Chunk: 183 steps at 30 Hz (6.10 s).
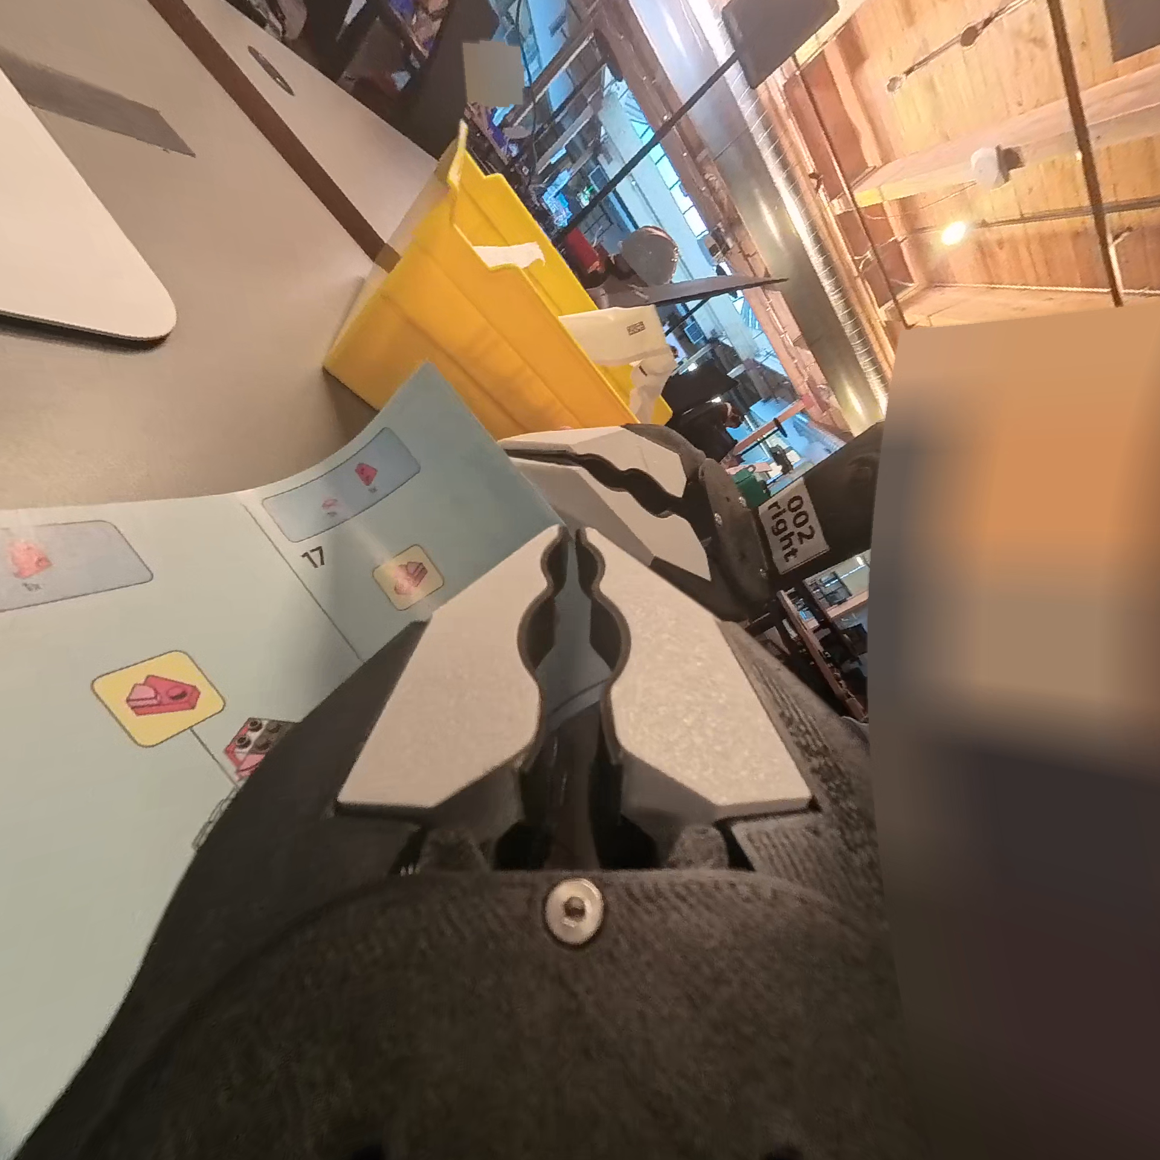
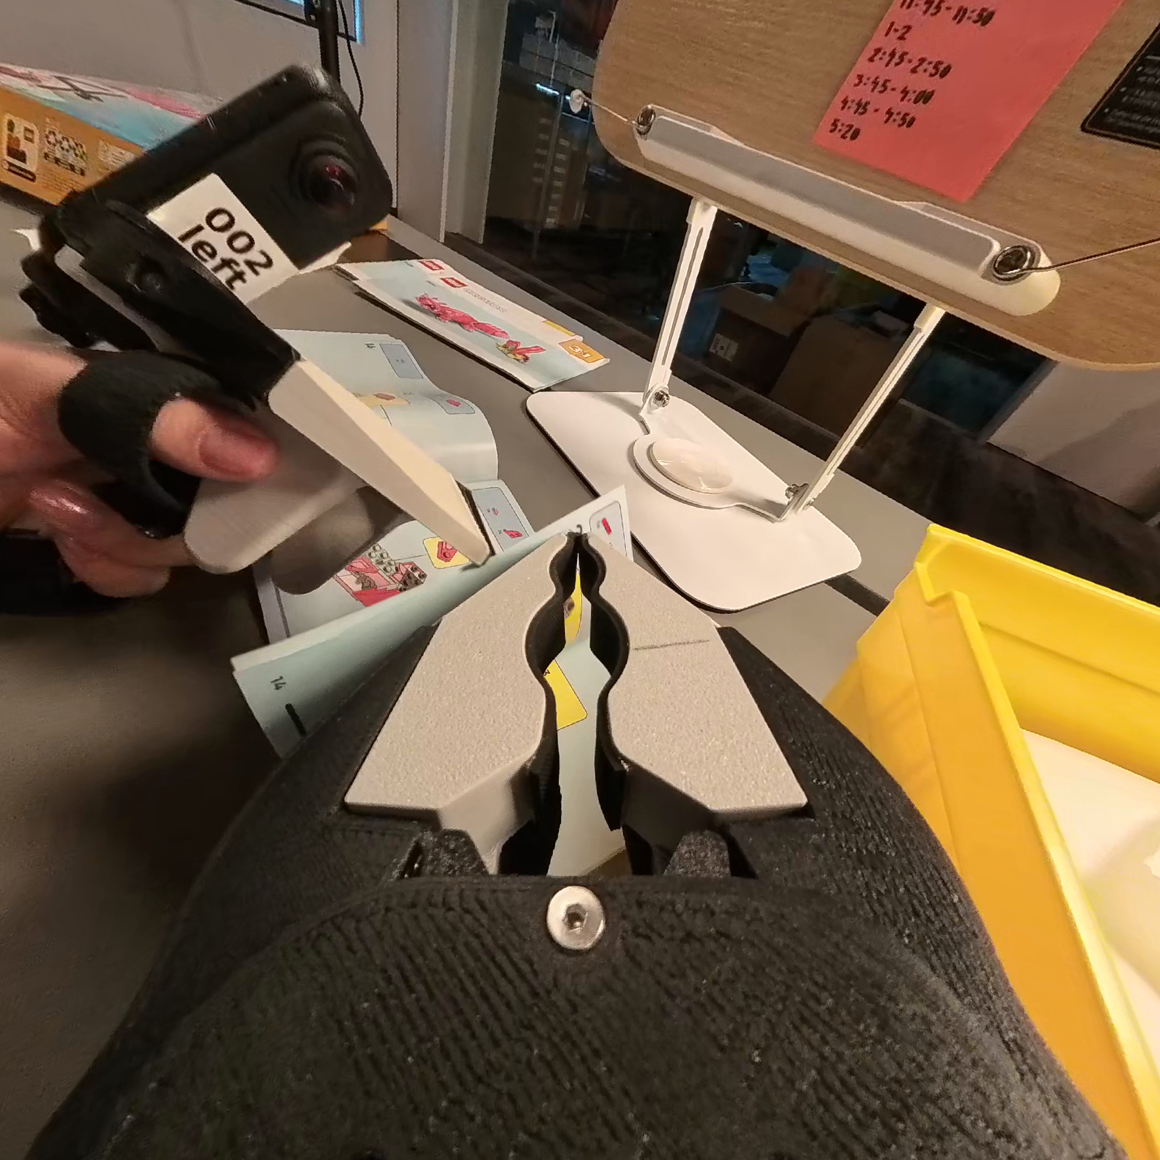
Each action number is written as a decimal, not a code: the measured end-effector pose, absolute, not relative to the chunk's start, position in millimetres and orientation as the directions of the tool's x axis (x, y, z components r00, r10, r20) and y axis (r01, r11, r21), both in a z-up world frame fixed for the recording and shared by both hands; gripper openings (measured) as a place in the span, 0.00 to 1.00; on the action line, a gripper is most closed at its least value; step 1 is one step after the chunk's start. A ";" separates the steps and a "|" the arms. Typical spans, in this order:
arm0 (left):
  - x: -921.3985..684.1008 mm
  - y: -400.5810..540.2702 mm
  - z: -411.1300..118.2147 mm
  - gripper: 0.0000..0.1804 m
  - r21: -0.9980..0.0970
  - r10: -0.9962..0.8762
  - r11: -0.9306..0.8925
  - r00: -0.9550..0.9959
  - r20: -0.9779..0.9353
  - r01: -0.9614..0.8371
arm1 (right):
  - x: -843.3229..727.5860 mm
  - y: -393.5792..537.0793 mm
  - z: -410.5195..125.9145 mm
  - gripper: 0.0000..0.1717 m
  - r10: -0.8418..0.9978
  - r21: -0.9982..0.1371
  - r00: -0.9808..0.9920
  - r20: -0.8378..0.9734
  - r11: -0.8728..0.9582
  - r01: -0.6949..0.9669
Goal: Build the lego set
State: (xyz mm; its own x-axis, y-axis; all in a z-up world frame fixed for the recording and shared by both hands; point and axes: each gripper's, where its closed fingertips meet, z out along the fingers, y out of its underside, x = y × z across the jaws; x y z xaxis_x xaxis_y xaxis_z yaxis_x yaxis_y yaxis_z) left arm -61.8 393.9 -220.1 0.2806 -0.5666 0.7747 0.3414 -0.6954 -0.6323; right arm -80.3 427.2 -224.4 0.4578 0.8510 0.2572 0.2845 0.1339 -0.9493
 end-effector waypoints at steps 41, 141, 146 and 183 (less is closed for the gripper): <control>-104.7 389.1 -193.5 0.00 -0.679 -0.592 -0.638 0.333 0.734 0.362 | -47.1 390.1 -229.4 0.22 0.847 -0.938 0.490 0.209 0.031 0.346; -54.5 194.3 -157.0 0.27 -0.951 -0.588 0.298 0.770 -0.248 -0.079 | -53.9 352.1 -186.2 0.16 0.826 -0.950 0.486 0.286 0.309 0.034; -49.7 194.4 -162.7 0.26 -0.954 -0.602 0.284 0.756 -0.259 -0.101 | -52.8 352.6 -185.3 0.16 0.831 -0.954 0.486 0.271 0.299 0.021; -51.4 192.7 -153.3 0.27 -0.969 -0.581 0.225 0.784 -0.221 -0.106 | -52.6 353.5 -183.7 0.15 0.821 -0.948 0.495 0.285 0.319 0.016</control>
State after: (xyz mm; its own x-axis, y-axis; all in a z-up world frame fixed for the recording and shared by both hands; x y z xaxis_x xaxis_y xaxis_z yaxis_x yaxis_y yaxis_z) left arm -51.4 192.7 -153.3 0.7835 -0.5809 -0.2206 -0.1058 0.2251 -0.9686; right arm -52.6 353.5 -183.7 0.4945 0.8213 0.2846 0.0161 0.3187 -0.9477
